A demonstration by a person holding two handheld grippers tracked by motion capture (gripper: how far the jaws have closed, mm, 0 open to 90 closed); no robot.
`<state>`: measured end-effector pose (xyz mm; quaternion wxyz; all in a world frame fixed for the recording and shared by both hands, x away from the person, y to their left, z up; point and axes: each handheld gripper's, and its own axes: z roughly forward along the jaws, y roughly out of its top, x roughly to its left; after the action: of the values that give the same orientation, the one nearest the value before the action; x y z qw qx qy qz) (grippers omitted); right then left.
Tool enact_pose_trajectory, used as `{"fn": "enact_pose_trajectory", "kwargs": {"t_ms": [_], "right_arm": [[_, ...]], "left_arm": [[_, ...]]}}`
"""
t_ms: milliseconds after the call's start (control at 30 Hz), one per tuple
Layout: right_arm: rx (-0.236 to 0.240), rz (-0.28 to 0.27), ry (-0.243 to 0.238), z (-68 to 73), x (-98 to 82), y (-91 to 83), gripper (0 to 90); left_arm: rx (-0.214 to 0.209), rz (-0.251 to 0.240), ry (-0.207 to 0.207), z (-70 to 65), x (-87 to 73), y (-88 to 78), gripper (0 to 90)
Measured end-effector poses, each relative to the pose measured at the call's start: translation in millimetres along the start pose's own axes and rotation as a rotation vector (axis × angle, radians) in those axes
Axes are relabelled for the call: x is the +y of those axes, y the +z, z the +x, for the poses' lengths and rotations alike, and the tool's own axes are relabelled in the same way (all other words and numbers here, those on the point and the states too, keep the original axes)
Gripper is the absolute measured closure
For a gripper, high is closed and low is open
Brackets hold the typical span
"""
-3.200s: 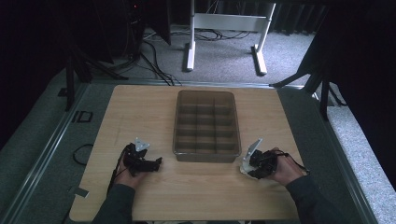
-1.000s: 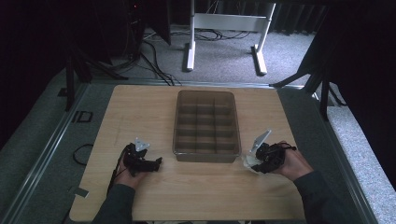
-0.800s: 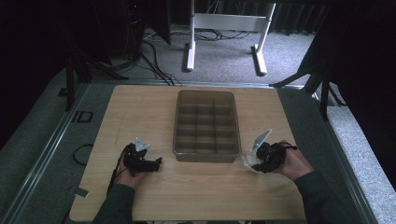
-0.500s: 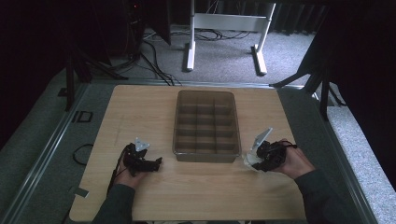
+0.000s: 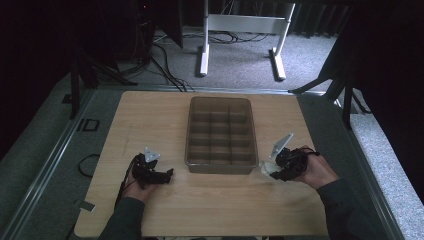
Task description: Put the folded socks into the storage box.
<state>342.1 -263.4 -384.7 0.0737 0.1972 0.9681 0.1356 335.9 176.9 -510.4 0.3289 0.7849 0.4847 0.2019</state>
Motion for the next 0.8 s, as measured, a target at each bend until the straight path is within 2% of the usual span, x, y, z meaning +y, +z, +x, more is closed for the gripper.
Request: {"fn": "enact_pose_trajectory", "kwargs": {"t_ms": [433, 800], "right_arm": [[0.001, -0.011, -0.001, -1.4, 4.5, -6.8, 65.0], [-0.006, -0.01, -0.021, -2.1, 12.9, -14.5, 65.0]], "left_arm": [[0.0, 0.0, 0.0, 0.0, 0.0, 0.0, 6.6], [-0.001, 0.001, 0.0, 0.0, 0.1, -0.1, 6.6]]}}
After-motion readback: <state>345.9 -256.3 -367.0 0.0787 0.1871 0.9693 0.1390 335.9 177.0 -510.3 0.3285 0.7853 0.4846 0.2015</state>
